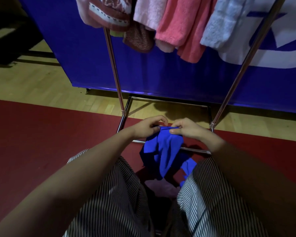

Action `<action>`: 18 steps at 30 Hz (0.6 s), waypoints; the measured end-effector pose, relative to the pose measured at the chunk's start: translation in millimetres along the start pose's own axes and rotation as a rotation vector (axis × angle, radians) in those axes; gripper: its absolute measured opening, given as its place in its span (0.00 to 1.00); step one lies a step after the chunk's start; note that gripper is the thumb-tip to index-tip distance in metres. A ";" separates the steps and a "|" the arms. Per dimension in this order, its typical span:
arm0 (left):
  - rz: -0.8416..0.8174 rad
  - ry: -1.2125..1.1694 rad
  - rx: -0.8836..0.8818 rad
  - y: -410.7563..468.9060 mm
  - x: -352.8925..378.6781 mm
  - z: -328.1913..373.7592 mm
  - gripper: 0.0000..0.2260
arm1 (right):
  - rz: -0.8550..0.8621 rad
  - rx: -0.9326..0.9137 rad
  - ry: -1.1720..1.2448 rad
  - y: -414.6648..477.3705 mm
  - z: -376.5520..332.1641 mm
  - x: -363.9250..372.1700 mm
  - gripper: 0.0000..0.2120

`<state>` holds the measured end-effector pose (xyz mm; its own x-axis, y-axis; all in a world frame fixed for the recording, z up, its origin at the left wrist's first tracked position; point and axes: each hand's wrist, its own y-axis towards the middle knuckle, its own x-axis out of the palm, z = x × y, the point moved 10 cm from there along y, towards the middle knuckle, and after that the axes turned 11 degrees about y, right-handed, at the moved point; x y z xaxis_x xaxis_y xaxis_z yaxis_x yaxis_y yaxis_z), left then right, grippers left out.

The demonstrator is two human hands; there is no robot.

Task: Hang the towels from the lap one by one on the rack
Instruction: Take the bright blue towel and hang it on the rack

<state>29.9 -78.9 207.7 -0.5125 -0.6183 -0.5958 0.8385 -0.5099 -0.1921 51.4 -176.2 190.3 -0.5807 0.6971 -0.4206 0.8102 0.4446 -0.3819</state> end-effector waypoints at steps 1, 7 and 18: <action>0.017 -0.010 0.003 0.1 -1.9 -1.1 0.13 | 0.005 0.005 0.011 0.2 1.2 -0.6 0.05; 0.040 -0.021 -0.108 1.3 0.8 -14.9 0.11 | 0.024 -0.025 0.110 -3.2 -1.4 -3.9 0.11; 0.096 0.083 -0.189 4.1 6.4 -29.3 0.05 | 0.072 -0.035 0.169 -6.4 -4.0 -11.1 0.10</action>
<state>35.5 -67.4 180.2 -0.4184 -0.6036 -0.6787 0.9064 -0.3250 -0.2698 53.0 -184.5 200.7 -0.5017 0.8113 -0.3003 0.8533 0.4073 -0.3255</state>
